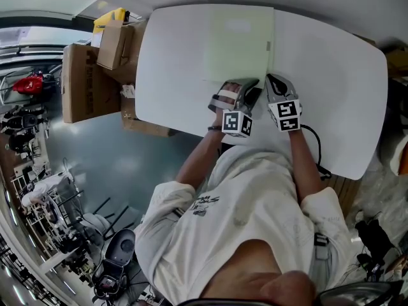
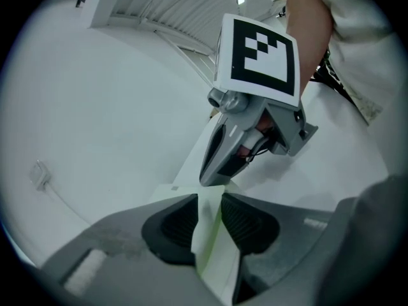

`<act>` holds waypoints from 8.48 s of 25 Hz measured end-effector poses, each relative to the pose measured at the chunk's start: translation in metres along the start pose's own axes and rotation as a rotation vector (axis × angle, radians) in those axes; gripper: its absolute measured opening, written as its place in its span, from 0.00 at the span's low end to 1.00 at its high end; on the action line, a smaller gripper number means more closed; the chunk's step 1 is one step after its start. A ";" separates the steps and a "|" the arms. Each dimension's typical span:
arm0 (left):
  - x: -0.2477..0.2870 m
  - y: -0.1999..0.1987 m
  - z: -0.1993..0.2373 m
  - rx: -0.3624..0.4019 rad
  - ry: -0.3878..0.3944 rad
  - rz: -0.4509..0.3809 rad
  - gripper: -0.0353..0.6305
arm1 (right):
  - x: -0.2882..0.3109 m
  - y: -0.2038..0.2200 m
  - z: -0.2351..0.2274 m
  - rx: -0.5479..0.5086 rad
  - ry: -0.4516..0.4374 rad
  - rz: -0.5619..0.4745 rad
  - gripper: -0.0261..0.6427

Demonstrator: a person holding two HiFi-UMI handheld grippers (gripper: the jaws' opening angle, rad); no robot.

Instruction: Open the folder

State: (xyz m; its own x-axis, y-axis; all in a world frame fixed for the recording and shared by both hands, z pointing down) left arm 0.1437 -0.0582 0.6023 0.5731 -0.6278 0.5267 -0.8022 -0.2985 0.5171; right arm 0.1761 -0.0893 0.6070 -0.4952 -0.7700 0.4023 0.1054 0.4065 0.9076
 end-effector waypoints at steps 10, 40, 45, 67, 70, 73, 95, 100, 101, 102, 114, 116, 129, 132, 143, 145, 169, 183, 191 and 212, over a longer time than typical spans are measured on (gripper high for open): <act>-0.007 0.001 0.007 -0.006 -0.058 0.018 0.21 | -0.001 -0.004 0.000 -0.002 0.005 0.015 0.04; -0.028 0.004 0.028 -0.049 -0.228 0.014 0.07 | 0.001 0.002 0.007 -0.039 0.027 0.039 0.04; -0.041 -0.011 0.050 -0.108 -0.318 -0.023 0.07 | -0.009 0.003 0.000 -0.042 0.037 0.039 0.04; -0.096 0.021 0.123 -0.359 -0.531 -0.039 0.06 | 0.010 -0.021 0.015 -0.038 0.110 0.073 0.04; -0.106 0.018 0.131 -0.388 -0.551 -0.028 0.06 | 0.003 -0.032 0.023 -0.032 0.091 0.052 0.04; -0.118 0.026 0.138 -0.417 -0.569 -0.025 0.06 | 0.007 -0.039 0.041 -0.028 0.074 0.043 0.04; -0.186 0.133 0.195 -0.623 -0.619 -0.165 0.06 | 0.098 -0.067 0.160 -0.064 0.082 0.124 0.04; -0.193 0.155 0.200 -0.656 -0.616 -0.186 0.06 | 0.120 -0.065 0.182 -0.078 0.085 0.147 0.04; -0.195 0.159 0.201 -0.662 -0.614 -0.188 0.07 | 0.123 -0.064 0.184 -0.074 0.089 0.150 0.04; -0.197 0.163 0.202 -0.667 -0.613 -0.190 0.07 | 0.126 -0.064 0.186 -0.069 0.094 0.154 0.04; -0.210 0.219 0.212 -0.688 -0.582 -0.187 0.09 | 0.141 -0.042 0.188 -0.018 0.209 0.208 0.04; -0.211 0.230 0.213 -0.679 -0.581 -0.178 0.10 | 0.144 -0.038 0.188 0.001 0.225 0.206 0.04; -0.201 0.309 0.207 -0.660 -0.590 -0.056 0.17 | 0.147 -0.038 0.184 0.033 0.320 0.167 0.04; -0.200 0.323 0.204 -0.676 -0.599 -0.023 0.19 | 0.145 -0.038 0.186 0.015 0.326 0.172 0.04; -0.183 0.378 0.187 -0.815 -0.571 0.072 0.22 | 0.147 -0.041 0.186 -0.027 0.332 0.174 0.04; -0.179 0.391 0.182 -0.888 -0.555 0.079 0.23 | 0.149 -0.041 0.187 -0.027 0.328 0.173 0.04; -0.151 0.440 0.158 -1.097 -0.427 0.197 0.29 | 0.154 -0.045 0.187 -0.074 0.307 0.176 0.04; -0.142 0.454 0.150 -1.166 -0.368 0.233 0.32 | 0.154 -0.044 0.188 -0.075 0.308 0.180 0.04; -0.141 0.466 0.144 -1.192 -0.358 0.283 0.38 | 0.155 -0.043 0.189 -0.083 0.309 0.180 0.04; -0.136 0.465 0.144 -0.907 -0.263 0.391 0.46 | 0.155 -0.044 0.187 -0.078 0.314 0.171 0.04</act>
State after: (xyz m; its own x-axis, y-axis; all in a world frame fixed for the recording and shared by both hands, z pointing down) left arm -0.3310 -0.2148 0.6739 0.1560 -0.7353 0.6595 -0.4334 0.5490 0.7147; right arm -0.0667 -0.1340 0.6070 -0.1767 -0.8125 0.5555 0.2349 0.5133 0.8254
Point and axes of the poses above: the fingertips, and each gripper's own axes: x forward along the fingers, z to its left, y out of its underside, the point moved 1 cm from there along -x, backward along the fingers, and after that the axes turned 1 degree about -y, right-handed, at the moved point
